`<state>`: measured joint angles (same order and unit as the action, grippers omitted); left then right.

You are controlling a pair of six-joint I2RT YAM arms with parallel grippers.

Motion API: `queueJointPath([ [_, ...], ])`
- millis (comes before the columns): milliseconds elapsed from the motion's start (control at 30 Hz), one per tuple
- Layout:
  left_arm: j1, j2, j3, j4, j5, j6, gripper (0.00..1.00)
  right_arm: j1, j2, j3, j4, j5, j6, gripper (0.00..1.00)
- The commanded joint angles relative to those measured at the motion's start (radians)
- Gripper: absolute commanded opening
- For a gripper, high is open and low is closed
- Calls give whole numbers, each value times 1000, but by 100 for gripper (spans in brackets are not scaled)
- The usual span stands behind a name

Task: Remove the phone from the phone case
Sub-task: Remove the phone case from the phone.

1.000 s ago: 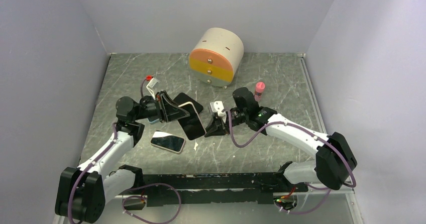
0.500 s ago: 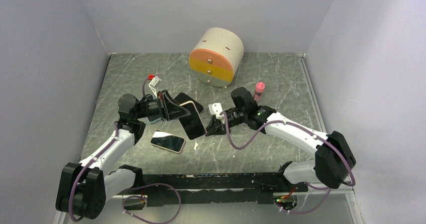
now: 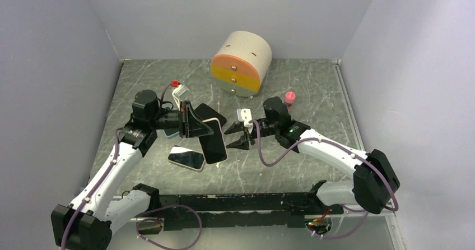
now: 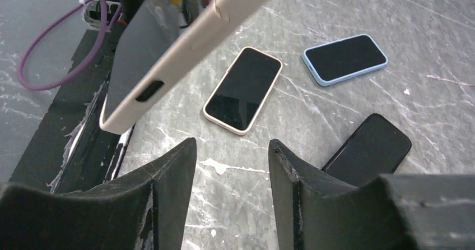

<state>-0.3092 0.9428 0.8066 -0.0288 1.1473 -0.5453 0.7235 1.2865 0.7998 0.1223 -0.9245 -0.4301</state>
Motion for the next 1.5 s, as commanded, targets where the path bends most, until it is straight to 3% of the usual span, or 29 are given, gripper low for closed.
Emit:
queueJointPath([
  [0, 1, -11, 67, -162, -25, 128, 3, -1, -32, 0, 40, -22, 19, 54],
  [267, 1, -55, 60, -120, -95, 150, 3, 14, -61, -39, 81, -54, 97, 67],
  [667, 1, -108, -3, 57, -154, 99, 2, 35, -9, -50, 246, -110, 270, 64],
  [1000, 2, -103, 0, 46, -160, 121, 3, 41, -12, -14, 136, -105, 179, 54],
  [1200, 5, -83, 10, 75, -137, 112, 3, 35, 15, 32, 31, -113, 82, 39],
  [1467, 49, 17, 63, 145, -62, 80, 3, -43, 60, 86, 27, -165, 57, 18],
])
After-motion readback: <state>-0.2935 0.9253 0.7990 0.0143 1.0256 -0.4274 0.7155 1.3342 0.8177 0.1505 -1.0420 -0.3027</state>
